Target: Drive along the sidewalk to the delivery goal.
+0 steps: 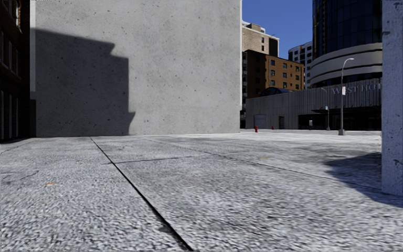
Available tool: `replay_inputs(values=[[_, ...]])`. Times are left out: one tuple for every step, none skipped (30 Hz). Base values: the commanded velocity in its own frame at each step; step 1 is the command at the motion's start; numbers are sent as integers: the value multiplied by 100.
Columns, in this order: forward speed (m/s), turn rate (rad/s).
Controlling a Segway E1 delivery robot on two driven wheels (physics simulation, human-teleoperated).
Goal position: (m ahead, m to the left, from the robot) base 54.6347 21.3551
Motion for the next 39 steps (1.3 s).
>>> replay_inputs(values=[[200,-21],[200,-21],[200,-23],[200,-23],[200,-23],[200,-23],[200,-24],[200,-25],[200,-27],[200,-28],[200,-29],[200,-29],[200,-31],[200,-32],[200,-33],[200,-33],[200,-33],[200,-33],[200,-33],[200,-33],[200,-33],[200,-33],[200,-33],[200,-33],[200,-33],[200,-33],[200,-33],[200,-33],[200,-33],[200,-33],[200,-33],[200,-33],[200,-33],[200,-33],[200,-33],[200,-33],[200,-31],[200,-29],[200,-28]])
